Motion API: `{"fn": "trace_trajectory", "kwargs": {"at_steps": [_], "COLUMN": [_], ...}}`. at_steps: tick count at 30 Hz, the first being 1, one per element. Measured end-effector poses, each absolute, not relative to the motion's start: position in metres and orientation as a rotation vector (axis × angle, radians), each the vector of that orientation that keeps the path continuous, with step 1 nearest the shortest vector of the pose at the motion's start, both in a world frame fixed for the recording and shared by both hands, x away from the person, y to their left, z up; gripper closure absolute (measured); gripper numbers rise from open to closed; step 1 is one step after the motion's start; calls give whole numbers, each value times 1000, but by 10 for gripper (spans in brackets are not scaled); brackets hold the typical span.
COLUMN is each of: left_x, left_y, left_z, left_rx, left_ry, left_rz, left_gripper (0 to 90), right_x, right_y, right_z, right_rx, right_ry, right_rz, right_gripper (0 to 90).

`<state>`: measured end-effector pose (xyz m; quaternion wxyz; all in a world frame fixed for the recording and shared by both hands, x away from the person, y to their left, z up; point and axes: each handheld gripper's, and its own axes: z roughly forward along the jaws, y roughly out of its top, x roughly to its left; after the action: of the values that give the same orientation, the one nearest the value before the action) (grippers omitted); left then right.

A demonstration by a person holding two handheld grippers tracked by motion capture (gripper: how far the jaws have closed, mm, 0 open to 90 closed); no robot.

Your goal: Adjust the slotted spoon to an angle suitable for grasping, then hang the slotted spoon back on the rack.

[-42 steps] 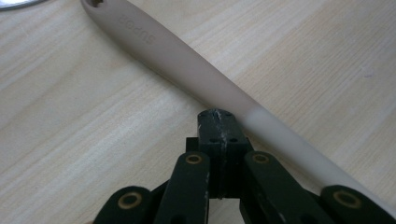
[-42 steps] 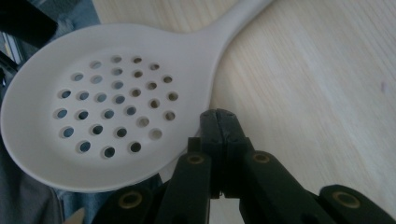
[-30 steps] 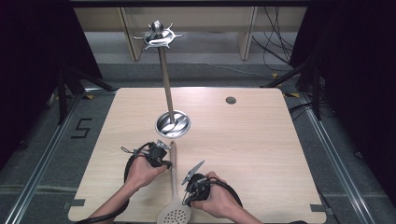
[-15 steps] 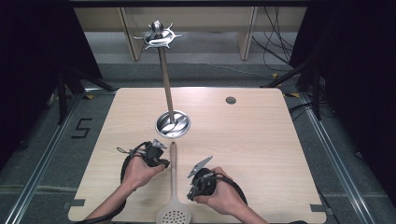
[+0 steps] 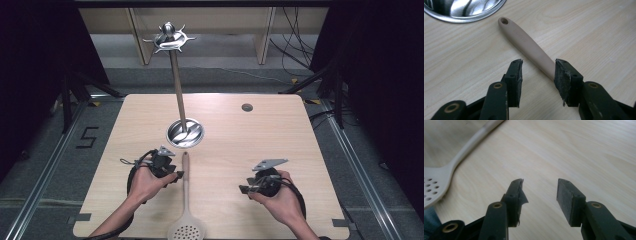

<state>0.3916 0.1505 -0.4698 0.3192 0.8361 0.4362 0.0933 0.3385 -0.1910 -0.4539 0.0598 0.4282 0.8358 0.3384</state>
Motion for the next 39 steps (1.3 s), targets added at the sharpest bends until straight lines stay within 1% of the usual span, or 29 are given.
{"fn": "trace_trajectory", "kwargs": {"at_steps": [3, 6, 7, 8, 9, 10, 11, 13, 15, 16, 21, 22, 27, 29, 30, 36, 39], "left_x": [394, 395, 395, 397, 397, 397, 399, 401, 400, 400, 401, 403, 410, 412, 413, 421, 426], "left_y": [150, 148, 147, 146, 146, 145, 143, 142, 140, 140, 136, 136, 123, 121, 118, 112, 111], "left_z": [-467, -464, -463, -462, -462, -460, -460, -459, -458, -456, -458, -458, -458, -457, -456, -453, -456], "left_rx": [2193, 2175, 2159, 2159, 2159, 2158, 2128, 2121, 2117, 2132, 2128, 2135, 2173, 2174, 2154, 2196, 2236], "left_ry": [1159, 1169, 1178, 1184, 1184, 1200, 1239, 1252, 1266, 1278, 1333, 1344, 1411, 1425, 1454, 1520, 1548], "left_rz": [263, 276, 284, 276, 276, 264, 288, 277, 284, 276, 231, 208, 173, 177, 175, 165, 180], "left_gripper": [523, 502, 471, 457, 430, 430, 369, 359, 352, 347, 346, 347, 356, 363, 363, 378, 386], "right_x": [336, 335, 334, 336, 336, 336, 335, 334, 335, 334, 336, 334, 337, 337, 336, 333, 333], "right_y": [-209, -215, -222, -224, -226, -226, -227, -228, -229, -228, -226, -224, -226, -227, -224, -219, -219], "right_z": [-454, -456, -456, -458, -459, -459, -461, -461, -461, -458, -457, -456, -457, -458, -458, -455, -455], "right_rx": [1337, 1361, 1422, 1380, 1408, 1408, 1412, 1406, 1389, 1428, 1406, 1473, 1471, 1439, 1465, 1457, 1454], "right_ry": [2494, 2464, 2460, 2447, 2435, 2435, 2389, 2395, 2388, 2415, 2449, 2436, 2455, 2452, 2424, 2435, 2435], "right_rz": [1038, 1040, 1020, 1033, 1033, 1033, 1082, 1061, 1073, 1040, 1013, 983, 988, 973, 1021, 1005, 1005], "right_gripper": [563, 559, 553, 552, 551, 551, 550, 549, 548, 546, 544, 543, 542, 542, 542, 540, 539]}}
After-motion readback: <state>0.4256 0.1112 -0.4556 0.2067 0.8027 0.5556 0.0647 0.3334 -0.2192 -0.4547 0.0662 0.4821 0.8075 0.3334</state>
